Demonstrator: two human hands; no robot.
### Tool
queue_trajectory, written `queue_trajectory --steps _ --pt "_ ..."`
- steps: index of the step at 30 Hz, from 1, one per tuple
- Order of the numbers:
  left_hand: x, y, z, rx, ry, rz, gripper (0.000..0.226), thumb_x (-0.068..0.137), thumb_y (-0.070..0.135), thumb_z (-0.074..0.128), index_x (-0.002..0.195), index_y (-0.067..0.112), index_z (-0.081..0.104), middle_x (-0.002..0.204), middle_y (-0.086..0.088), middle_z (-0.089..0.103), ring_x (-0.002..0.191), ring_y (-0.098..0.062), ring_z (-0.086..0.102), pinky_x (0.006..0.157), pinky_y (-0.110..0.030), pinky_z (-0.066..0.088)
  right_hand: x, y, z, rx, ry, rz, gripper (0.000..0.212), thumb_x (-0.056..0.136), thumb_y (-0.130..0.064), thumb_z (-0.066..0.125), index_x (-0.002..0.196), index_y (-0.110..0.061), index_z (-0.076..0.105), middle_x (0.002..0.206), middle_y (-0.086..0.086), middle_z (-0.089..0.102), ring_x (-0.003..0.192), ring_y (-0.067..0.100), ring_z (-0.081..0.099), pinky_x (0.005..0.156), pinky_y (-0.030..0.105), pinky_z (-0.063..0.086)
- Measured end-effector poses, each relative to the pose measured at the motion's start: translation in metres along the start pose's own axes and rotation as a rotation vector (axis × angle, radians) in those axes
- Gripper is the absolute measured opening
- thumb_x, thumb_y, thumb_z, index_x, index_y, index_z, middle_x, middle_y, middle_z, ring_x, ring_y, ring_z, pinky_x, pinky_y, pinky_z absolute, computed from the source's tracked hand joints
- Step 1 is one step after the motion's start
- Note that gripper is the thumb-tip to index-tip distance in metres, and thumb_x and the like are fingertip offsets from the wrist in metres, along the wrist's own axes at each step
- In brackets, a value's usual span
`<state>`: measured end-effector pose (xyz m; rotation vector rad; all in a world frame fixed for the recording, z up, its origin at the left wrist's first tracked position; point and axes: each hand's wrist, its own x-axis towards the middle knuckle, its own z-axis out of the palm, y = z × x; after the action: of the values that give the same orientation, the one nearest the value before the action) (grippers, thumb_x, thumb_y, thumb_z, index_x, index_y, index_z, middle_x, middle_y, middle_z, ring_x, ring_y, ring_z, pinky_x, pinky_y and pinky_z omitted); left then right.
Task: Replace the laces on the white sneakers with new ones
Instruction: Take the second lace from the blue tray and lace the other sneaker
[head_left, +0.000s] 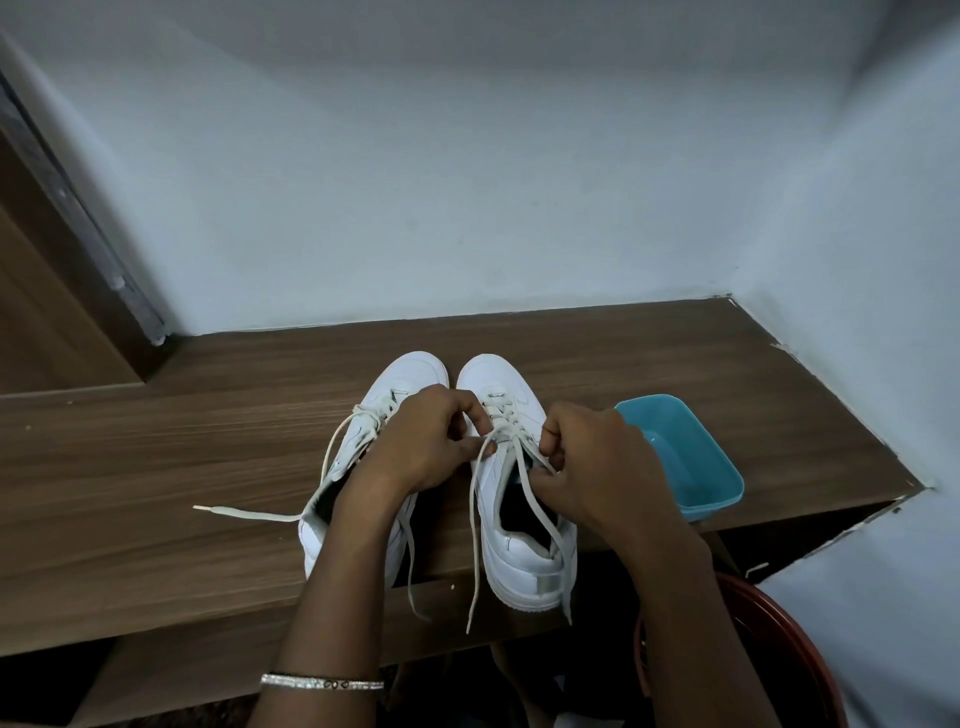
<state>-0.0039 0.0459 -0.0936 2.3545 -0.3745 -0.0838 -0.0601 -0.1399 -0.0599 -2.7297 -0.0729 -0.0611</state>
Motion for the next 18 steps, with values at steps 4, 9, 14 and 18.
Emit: queue_trajectory --steps 4,9,14,18 --pt "0.0 -0.002 0.0 -0.055 0.016 0.015 0.009 0.088 0.023 0.072 0.083 0.024 0.065 0.086 0.007 0.067 0.077 -0.008 0.061 0.071 -0.024 0.049 0.001 -0.001 0.001 -0.01 0.085 -0.011 0.015 0.075 -0.037 0.066 0.075 -0.023 0.061 0.072 -0.009 0.064 0.068 0.008 0.059 0.061 0.028 0.051" --pt "0.0 -0.001 -0.003 -0.26 -0.008 -0.053 0.004 0.093 0.019 0.067 0.094 0.016 0.064 0.082 0.004 0.07 0.071 -0.005 0.069 0.068 -0.027 0.054 0.007 0.011 0.0 0.552 0.103 0.143 0.007 0.081 -0.021 0.069 0.075 -0.021 0.066 0.065 -0.003 0.07 0.06 0.014 0.068 0.063 0.036 0.06" --pt "-0.002 0.005 -0.003 -0.471 -0.01 -0.115 0.004 0.095 0.01 0.064 0.098 0.008 0.064 0.081 -0.01 0.068 0.067 -0.014 0.071 0.064 -0.035 0.058 0.007 0.016 -0.001 1.16 0.005 0.323 0.008 0.092 -0.005 0.067 0.098 0.0 0.066 0.077 0.014 0.075 0.065 0.024 0.072 0.062 0.032 0.061" --pt "-0.003 0.005 -0.003 -0.519 -0.024 -0.164 0.008 0.094 0.01 0.065 0.101 0.007 0.065 0.092 -0.022 0.068 0.069 -0.017 0.07 0.064 -0.034 0.06 0.009 0.021 0.009 1.42 0.089 0.35 0.021 0.087 -0.001 0.071 0.108 -0.002 0.067 0.1 0.019 0.074 0.094 0.028 0.074 0.083 0.035 0.061"
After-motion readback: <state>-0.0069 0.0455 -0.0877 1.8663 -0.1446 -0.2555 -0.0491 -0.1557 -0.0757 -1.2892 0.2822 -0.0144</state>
